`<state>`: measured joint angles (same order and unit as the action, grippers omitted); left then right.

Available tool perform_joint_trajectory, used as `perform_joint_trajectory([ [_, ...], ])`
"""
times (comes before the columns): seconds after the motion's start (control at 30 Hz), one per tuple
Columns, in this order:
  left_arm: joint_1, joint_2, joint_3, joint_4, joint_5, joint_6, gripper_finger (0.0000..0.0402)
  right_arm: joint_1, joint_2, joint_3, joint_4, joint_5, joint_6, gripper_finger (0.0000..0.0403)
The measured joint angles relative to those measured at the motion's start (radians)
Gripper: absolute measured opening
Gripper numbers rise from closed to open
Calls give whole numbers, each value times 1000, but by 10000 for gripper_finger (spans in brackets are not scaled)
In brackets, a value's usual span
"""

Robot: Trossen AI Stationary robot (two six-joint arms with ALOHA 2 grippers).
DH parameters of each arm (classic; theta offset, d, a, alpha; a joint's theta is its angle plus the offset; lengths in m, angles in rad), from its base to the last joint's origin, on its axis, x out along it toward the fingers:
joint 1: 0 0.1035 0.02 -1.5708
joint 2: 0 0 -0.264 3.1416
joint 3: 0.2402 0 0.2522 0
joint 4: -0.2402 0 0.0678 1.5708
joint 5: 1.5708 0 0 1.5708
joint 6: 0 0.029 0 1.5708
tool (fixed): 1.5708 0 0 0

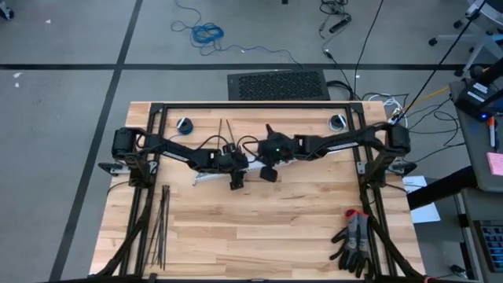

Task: Ziptie cables
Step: Close the white cable duct

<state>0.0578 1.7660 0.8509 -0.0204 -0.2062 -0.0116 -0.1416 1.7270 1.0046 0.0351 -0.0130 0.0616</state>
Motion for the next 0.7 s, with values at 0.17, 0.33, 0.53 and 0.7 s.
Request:
perform_joint_trajectory([
  [0.17,0,0,0,-2,0,0,224,-22,-10,0,-115,42,6,0],
  [0.33,0,-2,-1,-10,0,-5,224,-29,79,5,-80,40,38,0],
  [0.53,0,-2,-2,-18,-1,-11,224,-26,156,5,66,-30,77,0],
  [0.7,5,-2,-2,-19,-1,-10,226,-22,161,5,72,-30,84,0],
])
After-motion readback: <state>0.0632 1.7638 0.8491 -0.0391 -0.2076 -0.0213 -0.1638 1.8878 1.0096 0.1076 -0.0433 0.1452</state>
